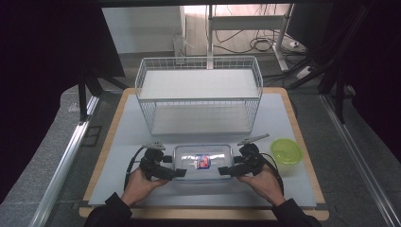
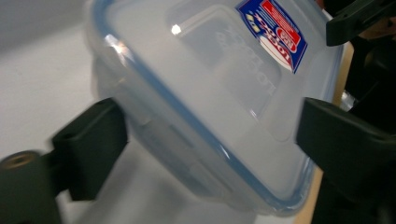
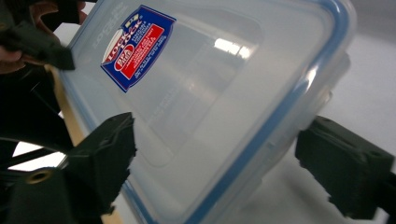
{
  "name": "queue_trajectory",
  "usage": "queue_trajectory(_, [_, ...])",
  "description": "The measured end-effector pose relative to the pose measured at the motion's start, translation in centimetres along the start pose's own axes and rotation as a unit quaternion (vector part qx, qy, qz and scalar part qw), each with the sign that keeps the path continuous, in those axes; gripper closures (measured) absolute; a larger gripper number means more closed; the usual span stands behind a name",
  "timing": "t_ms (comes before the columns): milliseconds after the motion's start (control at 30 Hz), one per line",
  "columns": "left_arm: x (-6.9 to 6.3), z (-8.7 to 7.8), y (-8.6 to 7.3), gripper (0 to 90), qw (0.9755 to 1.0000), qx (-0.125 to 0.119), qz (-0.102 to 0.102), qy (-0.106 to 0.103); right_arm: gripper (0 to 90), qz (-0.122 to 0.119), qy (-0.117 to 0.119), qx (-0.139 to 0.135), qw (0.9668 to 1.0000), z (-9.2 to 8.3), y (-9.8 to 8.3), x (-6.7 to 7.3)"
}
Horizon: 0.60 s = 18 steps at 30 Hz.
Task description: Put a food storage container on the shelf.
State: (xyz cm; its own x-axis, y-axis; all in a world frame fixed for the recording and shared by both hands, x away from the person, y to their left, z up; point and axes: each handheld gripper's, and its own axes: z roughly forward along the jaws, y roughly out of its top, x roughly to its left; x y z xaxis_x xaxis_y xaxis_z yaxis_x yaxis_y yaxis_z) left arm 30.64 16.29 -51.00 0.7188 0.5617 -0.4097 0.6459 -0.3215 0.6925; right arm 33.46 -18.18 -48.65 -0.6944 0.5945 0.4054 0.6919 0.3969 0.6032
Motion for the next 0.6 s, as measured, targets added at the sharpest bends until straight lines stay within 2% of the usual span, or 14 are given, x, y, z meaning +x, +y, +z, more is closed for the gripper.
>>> queue_trajectory(33, [-0.2,-0.2,-0.2,14.2,1.0000,0.000,0.001,0.001,21.0,0.000,0.000,0.000,1.0000,0.0,0.0,0.0])
queue_trajectory(100, [-0.6,-0.5,-0.7,18.7,1.0000,-0.002,-0.006,-0.001,29.2,0.009,0.010,-0.016,0.9998,-0.7,-0.4,-0.3])
queue_trajectory(167, [-0.9,-1.0,-1.2,24.1,0.9999,-0.011,-0.003,-0.004,35.7,0.013,0.019,-0.026,0.9994,-1.2,-0.8,-0.4])
queue_trajectory(267, [-0.6,-2.0,-1.9,39.4,0.9987,-0.039,-0.024,-0.024,43.7,0.006,0.022,-0.036,0.9991,-2.1,-1.4,0.0])
queue_trajectory(333, [-0.5,-2.1,-2.1,44.5,0.9978,-0.048,-0.029,-0.035,46.9,0.004,0.024,-0.040,0.9989,-2.4,-1.8,0.2])
queue_trajectory(467, [-0.7,-2.2,-2.2,45.3,0.9980,-0.049,-0.025,-0.031,47.6,0.015,0.034,-0.044,0.9984,-2.5,-2.2,0.0])
queue_trajectory(500, [-0.6,-2.2,-2.2,45.5,0.9979,-0.051,-0.024,-0.032,46.2,0.031,0.045,-0.038,0.9978,-2.4,-2.3,-0.2])
queue_trajectory(600, [-0.6,-2.2,-2.3,46.0,0.9974,-0.054,-0.031,-0.035,46.1,0.040,0.053,-0.036,0.9971,-2.2,-2.4,-0.5])
